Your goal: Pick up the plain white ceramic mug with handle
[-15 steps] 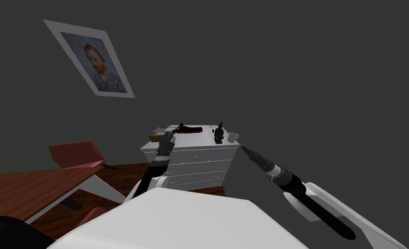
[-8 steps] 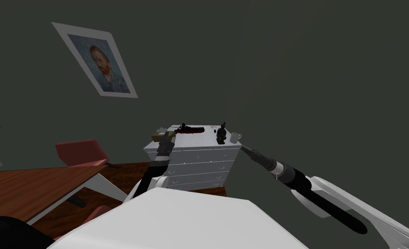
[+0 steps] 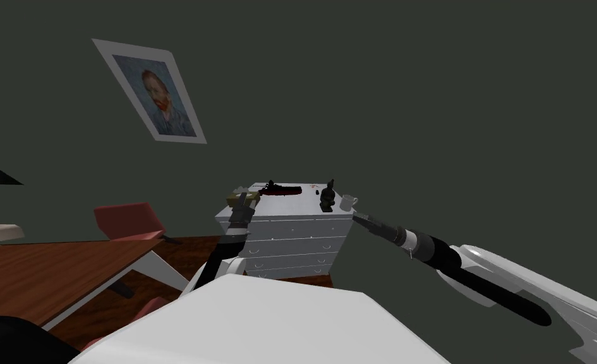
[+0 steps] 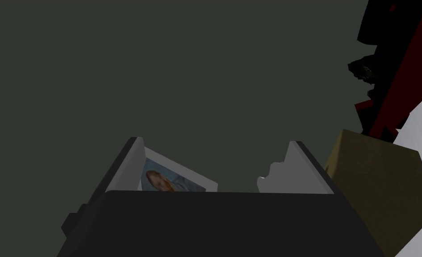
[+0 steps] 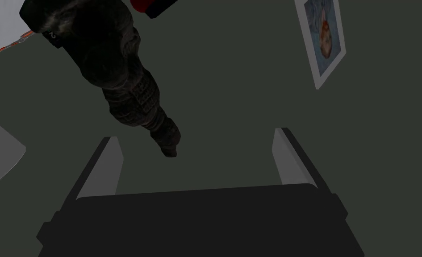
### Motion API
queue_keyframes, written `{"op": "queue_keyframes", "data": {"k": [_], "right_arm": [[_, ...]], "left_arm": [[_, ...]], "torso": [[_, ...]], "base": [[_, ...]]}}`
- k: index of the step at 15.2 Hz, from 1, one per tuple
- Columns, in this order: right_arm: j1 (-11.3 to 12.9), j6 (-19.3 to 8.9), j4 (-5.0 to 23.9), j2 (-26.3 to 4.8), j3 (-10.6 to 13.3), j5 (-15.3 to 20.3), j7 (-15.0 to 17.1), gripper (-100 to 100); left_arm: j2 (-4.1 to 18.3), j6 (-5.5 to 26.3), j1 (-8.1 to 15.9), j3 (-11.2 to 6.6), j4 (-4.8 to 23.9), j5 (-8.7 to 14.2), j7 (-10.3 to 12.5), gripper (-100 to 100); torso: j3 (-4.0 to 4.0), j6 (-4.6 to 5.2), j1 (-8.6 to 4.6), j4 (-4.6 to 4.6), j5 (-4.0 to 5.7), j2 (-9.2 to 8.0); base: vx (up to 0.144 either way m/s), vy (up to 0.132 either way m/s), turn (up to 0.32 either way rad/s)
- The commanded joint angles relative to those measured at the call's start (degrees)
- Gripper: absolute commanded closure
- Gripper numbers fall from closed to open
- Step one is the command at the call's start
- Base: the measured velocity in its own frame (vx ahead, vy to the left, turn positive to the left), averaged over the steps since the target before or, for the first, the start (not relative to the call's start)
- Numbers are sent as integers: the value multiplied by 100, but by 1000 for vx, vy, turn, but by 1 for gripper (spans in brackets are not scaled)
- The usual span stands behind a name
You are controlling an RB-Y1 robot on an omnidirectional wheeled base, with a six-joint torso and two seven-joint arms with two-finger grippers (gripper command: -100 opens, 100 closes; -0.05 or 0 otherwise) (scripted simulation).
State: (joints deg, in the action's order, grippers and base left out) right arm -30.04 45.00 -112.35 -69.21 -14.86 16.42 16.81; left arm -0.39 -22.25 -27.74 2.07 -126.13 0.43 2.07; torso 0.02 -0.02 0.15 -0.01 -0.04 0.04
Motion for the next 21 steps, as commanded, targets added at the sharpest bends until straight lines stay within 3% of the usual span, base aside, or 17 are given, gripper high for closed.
{"op": "queue_keyframes", "data": {"k": [1,21], "right_arm": [[-30,71,85,-286,-84,66,112,-100],[-222,539,764,-2716,-635,557,860,-100]], "left_arm": [[0,0,0,0,0,0,0,0],[0,0,0,0,0,0,0,0]], "torso": [[0,0,0,0,0,0],[1,0,-12,0,2,2]], "base": [[10,49,74],[12,17,33]]}}
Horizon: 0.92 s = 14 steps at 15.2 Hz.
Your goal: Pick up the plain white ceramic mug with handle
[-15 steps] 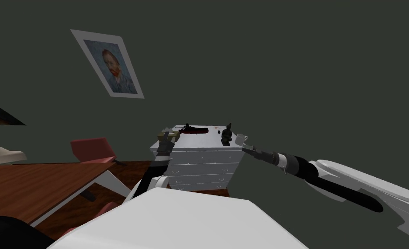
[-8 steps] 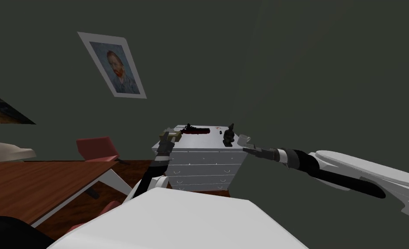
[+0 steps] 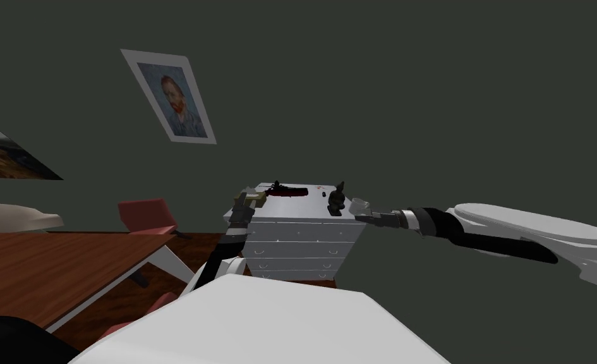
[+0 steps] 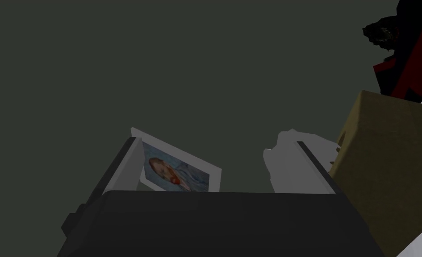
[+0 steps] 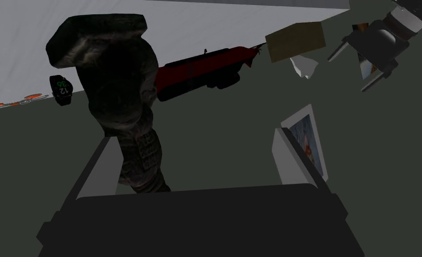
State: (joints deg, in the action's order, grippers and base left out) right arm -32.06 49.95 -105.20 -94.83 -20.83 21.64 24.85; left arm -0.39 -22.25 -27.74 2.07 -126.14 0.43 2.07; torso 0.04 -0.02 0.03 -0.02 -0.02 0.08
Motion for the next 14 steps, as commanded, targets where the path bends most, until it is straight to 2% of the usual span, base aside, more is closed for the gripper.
{"op": "queue_keyframes", "data": {"k": [1,2,3,5,6,7,9,10,13,14], "right_arm": [[-20,43,49,-286,-39,35,57,-100],[-20,43,49,-312,-39,35,57,-100],[-65,137,189,-509,-141,133,202,-100],[-65,137,189,-758,-141,133,202,-100],[-65,137,189,-776,-141,133,202,-100],[-113,231,329,-981,-238,230,344,-100],[-113,231,329,-1230,-238,230,344,-100],[-163,324,467,-1359,-332,325,484,-100],[-163,324,467,-1672,-332,325,484,-100],[-216,416,602,-1848,-420,418,619,-100]], "left_arm": [[0,0,0,0,0,0,0,0],[0,0,0,0,0,0,0,0],[0,0,0,0,0,0,0,0],[0,0,0,0,0,0,0,0],[0,0,0,0,0,0,0,0],[0,0,0,0,0,0,0,0],[0,0,0,0,0,0,0,0],[0,0,0,0,0,0,0,0],[0,0,0,0,0,0,0,0],[0,0,0,0,0,0,0,0]], "torso": [[0,0,0,0,0,0],[0,1,-1,0,0,0],[-1,1,-1,0,1,-2],[0,0,-5,0,1,1],[0,1,-6,0,2,0],[-1,2,-5,0,2,-2],[0,0,-8,0,2,0],[0,1,-8,0,2,0],[1,1,-15,-1,4,2],[0,2,-11,0,4,0]], "base": [[15,-3,22],[9,-3,4],[16,-8,41],[17,-15,37],[8,-10,5],[14,-15,37],[18,-21,38],[20,-34,43],[16,-32,22],[18,-29,27]]}}
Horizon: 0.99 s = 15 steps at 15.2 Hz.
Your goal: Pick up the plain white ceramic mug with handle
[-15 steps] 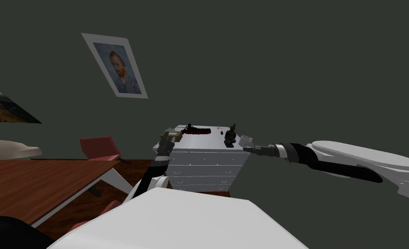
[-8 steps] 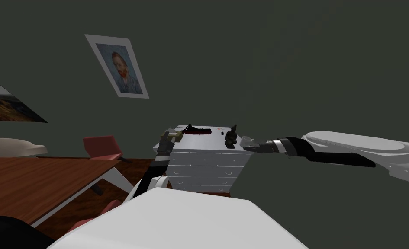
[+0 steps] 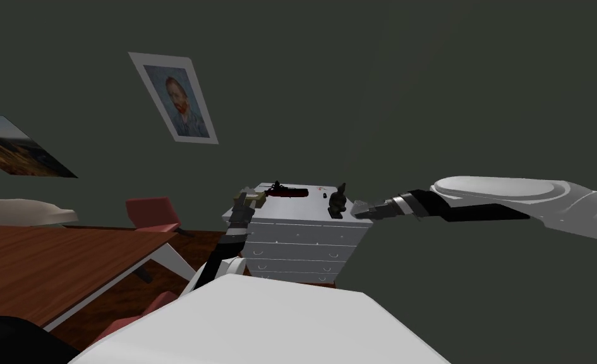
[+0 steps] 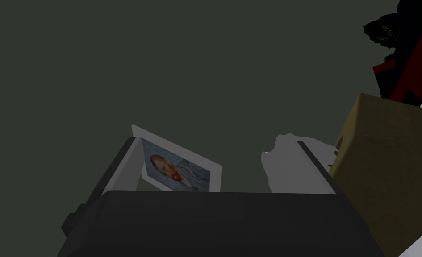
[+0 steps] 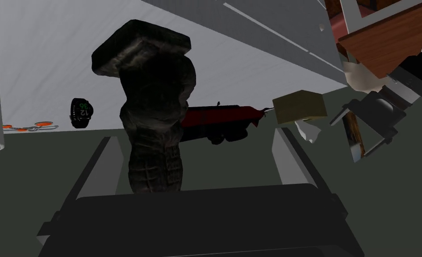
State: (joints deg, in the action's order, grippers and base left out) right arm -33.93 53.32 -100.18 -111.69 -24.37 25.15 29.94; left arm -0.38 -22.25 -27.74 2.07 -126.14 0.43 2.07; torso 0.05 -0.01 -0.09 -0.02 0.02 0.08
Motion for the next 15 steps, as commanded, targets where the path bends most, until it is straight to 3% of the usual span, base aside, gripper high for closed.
{"op": "queue_keyframes", "data": {"k": [1,15], "right_arm": [[-28,79,100,-286,-66,67,110,-100],[-266,431,582,-1975,-362,410,605,-100]], "left_arm": [[0,0,0,0,0,0,0,0],[0,0,0,0,0,0,0,0]], "torso": [[0,0,0,0,0,0],[1,0,-12,-1,4,1]], "base": [[21,-40,42],[14,-49,26]]}}
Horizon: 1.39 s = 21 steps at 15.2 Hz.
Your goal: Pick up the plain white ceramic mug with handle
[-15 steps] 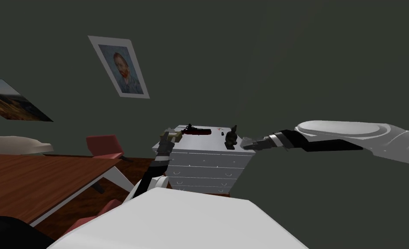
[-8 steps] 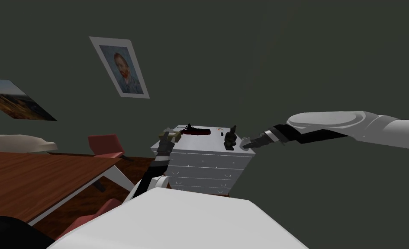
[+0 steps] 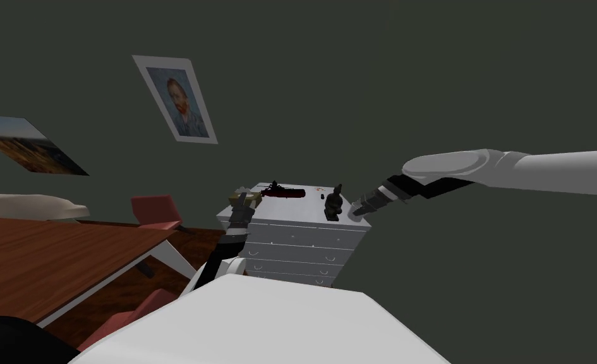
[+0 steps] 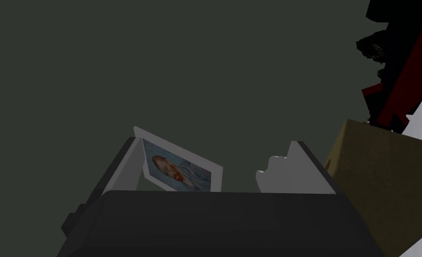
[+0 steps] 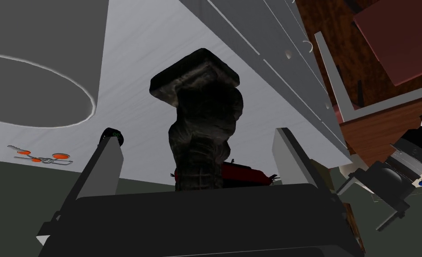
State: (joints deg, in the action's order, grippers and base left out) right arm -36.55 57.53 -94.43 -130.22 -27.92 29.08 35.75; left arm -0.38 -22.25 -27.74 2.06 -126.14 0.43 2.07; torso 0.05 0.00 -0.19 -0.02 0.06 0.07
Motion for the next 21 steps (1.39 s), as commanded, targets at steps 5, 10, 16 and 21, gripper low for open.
{"op": "queue_keyframes", "data": {"k": [5,10,16,21], "right_arm": [[-142,172,197,-765,-113,165,236,-100],[-287,319,343,-1353,-189,292,418,-100],[-483,494,489,-1998,-256,435,623,-100],[-622,579,672,-2183,-160,441,465,-100]], "left_arm": [[0,0,0,0,0,0,0,0],[0,0,0,0,0,0,0,0],[0,0,0,0,0,0,0,0],[0,0,0,0,0,0,0,0]], "torso": [[0,0,-2,0,0,0],[0,0,-5,0,1,0],[-1,0,-5,0,2,-1],[-1,2,2,1,1,-2]], "base": [[13,-61,24],[10,-63,26],[9,-70,26],[11,-34,20]]}}
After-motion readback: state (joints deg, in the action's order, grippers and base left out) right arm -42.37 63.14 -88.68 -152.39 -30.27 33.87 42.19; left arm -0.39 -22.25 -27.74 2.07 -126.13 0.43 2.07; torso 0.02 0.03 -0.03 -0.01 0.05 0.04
